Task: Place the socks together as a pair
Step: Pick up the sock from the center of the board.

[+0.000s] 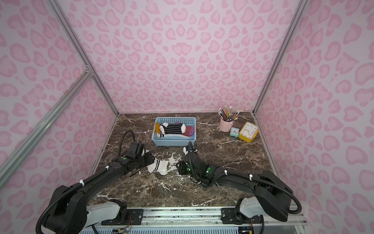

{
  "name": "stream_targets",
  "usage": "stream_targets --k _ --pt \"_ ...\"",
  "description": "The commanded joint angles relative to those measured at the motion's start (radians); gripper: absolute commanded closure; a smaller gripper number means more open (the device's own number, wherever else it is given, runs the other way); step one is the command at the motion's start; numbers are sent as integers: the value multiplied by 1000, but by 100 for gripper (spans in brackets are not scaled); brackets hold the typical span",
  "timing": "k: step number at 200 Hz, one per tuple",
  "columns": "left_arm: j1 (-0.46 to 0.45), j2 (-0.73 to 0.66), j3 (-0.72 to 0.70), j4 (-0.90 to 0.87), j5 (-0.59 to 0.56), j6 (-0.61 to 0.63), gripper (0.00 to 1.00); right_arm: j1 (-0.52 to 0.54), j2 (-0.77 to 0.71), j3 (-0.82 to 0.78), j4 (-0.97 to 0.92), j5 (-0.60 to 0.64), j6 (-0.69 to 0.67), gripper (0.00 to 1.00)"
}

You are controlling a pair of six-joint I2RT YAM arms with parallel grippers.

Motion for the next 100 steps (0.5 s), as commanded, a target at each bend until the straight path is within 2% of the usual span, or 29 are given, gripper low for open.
stream_targets --k 1,56,100 --pt "2 53 5 78 -27 10 52 -20 -54 -47 -5 53 21 62" --pt "-9 85 -17 104 -7 26 63 -100 -218 -175 1 72 27 62" --pt "-14 118 12 48 -84 64 63 -151 -282 -204 -25 63 13 62"
